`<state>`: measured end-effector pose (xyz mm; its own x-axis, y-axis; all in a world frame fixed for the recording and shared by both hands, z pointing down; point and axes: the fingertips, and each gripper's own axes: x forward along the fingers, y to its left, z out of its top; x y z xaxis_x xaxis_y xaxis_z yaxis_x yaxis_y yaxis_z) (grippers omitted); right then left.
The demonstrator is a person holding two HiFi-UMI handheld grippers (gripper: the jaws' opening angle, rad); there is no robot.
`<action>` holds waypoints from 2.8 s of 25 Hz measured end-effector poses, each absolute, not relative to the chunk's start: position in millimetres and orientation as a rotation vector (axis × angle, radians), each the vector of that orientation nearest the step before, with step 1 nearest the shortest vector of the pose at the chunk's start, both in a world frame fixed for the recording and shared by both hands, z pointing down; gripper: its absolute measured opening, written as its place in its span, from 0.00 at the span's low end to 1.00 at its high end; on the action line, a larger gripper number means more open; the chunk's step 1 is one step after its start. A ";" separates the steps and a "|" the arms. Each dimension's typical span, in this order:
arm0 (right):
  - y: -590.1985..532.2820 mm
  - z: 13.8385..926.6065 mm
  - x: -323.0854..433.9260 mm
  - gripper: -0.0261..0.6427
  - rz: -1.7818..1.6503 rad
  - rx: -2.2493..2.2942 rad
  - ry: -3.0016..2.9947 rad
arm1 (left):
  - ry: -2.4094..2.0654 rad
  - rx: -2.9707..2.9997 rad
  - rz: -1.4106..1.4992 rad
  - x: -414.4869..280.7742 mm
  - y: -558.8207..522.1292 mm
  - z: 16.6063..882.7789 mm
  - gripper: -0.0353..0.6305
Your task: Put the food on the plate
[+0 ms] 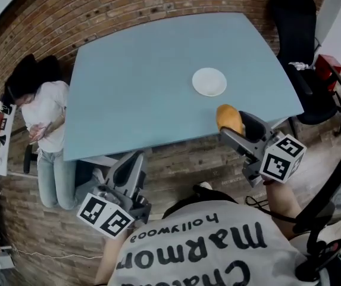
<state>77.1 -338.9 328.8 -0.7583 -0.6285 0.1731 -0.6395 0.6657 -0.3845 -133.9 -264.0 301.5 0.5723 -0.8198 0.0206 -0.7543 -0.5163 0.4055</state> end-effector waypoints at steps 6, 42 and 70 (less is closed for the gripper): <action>-388.2 340.7 84.6 0.53 0.715 1.044 -2.841 | -1.350 2.393 -0.222 -126.2 -295.5 309.2 0.06; -548.3 451.4 108.5 0.53 0.402 1.019 -2.428 | -1.338 2.371 -0.134 -111.2 -444.6 328.8 0.06; -610.7 507.6 73.5 0.53 0.314 0.923 -2.243 | -1.359 2.279 -0.076 -156.1 -487.9 353.7 0.06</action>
<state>73.5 -610.7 507.6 -0.5156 -0.5296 0.6735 -0.6941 0.7190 0.0340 -156.1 -487.9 353.7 0.5049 -0.8412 0.1937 -0.8145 -0.3900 0.4296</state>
